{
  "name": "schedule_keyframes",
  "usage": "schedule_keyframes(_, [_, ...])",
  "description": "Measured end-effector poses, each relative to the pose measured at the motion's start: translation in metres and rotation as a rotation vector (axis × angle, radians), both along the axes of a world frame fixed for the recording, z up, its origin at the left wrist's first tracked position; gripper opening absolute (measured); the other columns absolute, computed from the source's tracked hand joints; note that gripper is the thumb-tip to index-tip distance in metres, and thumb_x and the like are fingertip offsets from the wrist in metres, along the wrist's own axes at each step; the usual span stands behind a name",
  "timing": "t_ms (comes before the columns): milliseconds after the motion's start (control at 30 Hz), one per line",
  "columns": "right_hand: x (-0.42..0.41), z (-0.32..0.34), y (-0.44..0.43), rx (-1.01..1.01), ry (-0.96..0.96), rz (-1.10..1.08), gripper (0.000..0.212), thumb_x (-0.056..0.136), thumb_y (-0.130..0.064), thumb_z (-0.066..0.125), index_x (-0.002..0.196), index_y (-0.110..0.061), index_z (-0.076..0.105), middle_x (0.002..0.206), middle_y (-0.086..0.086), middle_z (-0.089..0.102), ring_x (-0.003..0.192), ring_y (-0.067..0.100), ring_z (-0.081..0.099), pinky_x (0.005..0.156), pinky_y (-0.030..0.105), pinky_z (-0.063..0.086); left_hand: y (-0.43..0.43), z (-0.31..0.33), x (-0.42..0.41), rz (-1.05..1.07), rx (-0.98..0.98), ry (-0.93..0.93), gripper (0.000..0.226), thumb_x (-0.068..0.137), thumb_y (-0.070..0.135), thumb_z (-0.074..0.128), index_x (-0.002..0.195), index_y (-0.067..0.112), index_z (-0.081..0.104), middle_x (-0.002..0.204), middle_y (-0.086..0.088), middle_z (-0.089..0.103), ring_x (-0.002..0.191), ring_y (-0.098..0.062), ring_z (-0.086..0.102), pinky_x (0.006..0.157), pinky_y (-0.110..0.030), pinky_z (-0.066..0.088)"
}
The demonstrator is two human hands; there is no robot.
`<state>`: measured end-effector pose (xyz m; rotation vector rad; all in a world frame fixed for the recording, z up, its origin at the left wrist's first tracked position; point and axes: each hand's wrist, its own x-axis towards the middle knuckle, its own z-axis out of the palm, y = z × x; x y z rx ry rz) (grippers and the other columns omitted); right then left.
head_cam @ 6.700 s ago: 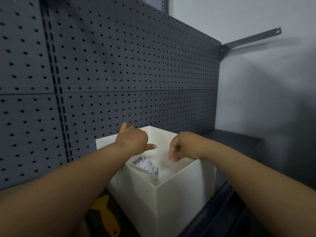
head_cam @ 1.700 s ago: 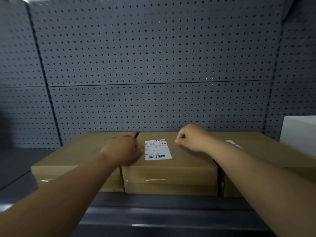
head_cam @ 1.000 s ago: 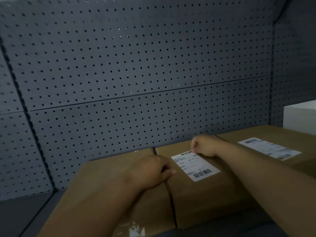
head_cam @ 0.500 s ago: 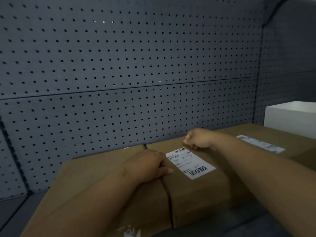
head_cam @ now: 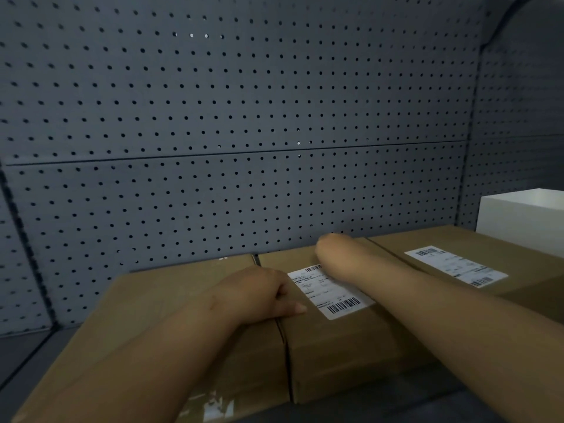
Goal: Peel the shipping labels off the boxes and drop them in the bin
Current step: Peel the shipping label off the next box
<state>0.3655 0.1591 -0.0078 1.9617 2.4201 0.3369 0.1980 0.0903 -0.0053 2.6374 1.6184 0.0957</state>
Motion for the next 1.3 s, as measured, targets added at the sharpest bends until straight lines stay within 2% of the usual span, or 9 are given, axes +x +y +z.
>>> schedule_keyframes(133, [-0.005,0.008,0.001,-0.055,-0.038,0.004,0.023,0.079,0.005,0.06,0.101,0.001,0.066,0.105,0.011,0.06,0.084,0.023,0.056,0.074,0.032,0.048,0.0,0.0,0.001,0.021,-0.008,0.01,0.036,0.085,0.057,0.054,0.088,0.021,0.05,0.09,0.002,0.055,0.08,-0.012,0.049,0.071,-0.028,0.04])
schedule_keyframes(267, [0.011,0.011,0.003,-0.099,0.153,0.043,0.019,0.081,-0.001,0.055,0.062,0.004,0.059,0.063,0.01,0.05,0.057,0.025,0.049,0.056,0.03,0.042,-0.001,0.001,0.003,0.039,-0.017,0.05,0.036,0.086,0.056,0.052,0.088,0.02,0.049,0.09,0.002,0.054,0.081,-0.013,0.048,0.071,-0.027,0.039])
schedule_keyframes(333, [0.027,0.012,0.004,-0.129,0.409,0.07,0.019,0.084,-0.009,0.057,0.077,0.006,0.066,0.079,0.018,0.068,0.076,0.032,0.065,0.07,0.035,0.052,-0.002,0.002,0.004,0.039,-0.013,0.073,0.036,0.087,0.055,0.052,0.09,0.019,0.05,0.089,0.002,0.054,0.08,-0.013,0.048,0.071,-0.027,0.039])
schedule_keyframes(433, [0.043,0.012,0.002,-0.076,0.675,0.075,0.016,0.089,-0.022,0.059,0.094,-0.01,0.069,0.104,0.0,0.069,0.095,0.018,0.063,0.079,0.028,0.046,-0.002,0.003,0.005,0.043,-0.011,0.081,0.041,0.087,0.054,0.052,0.099,0.015,0.056,0.088,0.001,0.053,0.078,-0.014,0.046,0.067,-0.027,0.037])
schedule_keyframes(533, [0.041,0.006,0.0,-0.115,0.581,0.112,0.038,0.087,-0.041,0.063,0.117,-0.018,0.064,0.105,-0.006,0.061,0.098,0.01,0.056,0.088,0.027,0.043,-0.002,0.002,0.004,0.051,-0.016,0.06,0.04,0.086,0.055,0.053,0.099,0.017,0.055,0.087,0.003,0.052,0.077,-0.013,0.046,0.069,-0.027,0.038])
schedule_keyframes(733, [0.016,-0.005,-0.005,0.013,0.45,0.162,0.021,0.092,-0.02,0.058,0.074,-0.011,0.065,0.095,-0.003,0.07,0.089,0.013,0.064,0.091,0.03,0.05,0.0,0.001,0.004,0.06,-0.022,0.064,0.037,0.085,0.055,0.054,0.093,0.018,0.052,0.088,0.003,0.053,0.077,-0.012,0.046,0.069,-0.026,0.038])
schedule_keyframes(933, [0.033,0.002,-0.017,-0.092,0.709,0.208,0.017,0.094,-0.028,0.057,0.097,-0.014,0.066,0.091,-0.014,0.062,0.078,0.0,0.055,0.063,0.015,0.038,0.003,0.002,0.004,0.057,-0.009,0.083,0.045,0.085,0.056,0.055,0.101,0.014,0.057,0.089,0.002,0.054,0.078,-0.013,0.047,0.07,-0.026,0.039])
schedule_keyframes(1133, [0.027,-0.004,-0.012,-0.094,0.659,0.228,0.016,0.085,-0.028,0.068,0.075,-0.023,0.057,0.078,-0.011,0.062,0.072,0.007,0.056,0.063,0.02,0.042,0.001,0.001,0.003,0.064,-0.01,0.064,0.044,0.085,0.055,0.054,0.102,0.015,0.057,0.092,0.001,0.056,0.079,-0.013,0.047,0.071,-0.027,0.04])
schedule_keyframes(1300, [0.054,-0.005,-0.01,-0.383,1.397,0.184,0.014,0.09,-0.003,0.058,0.079,-0.01,0.059,0.085,0.004,0.063,0.08,0.011,0.062,0.079,0.019,0.055,0.001,0.002,0.005,0.087,-0.022,0.083,0.048,0.085,0.057,0.054,0.109,0.015,0.055,0.103,-0.002,0.059,0.087,-0.015,0.048,0.075,-0.027,0.04])
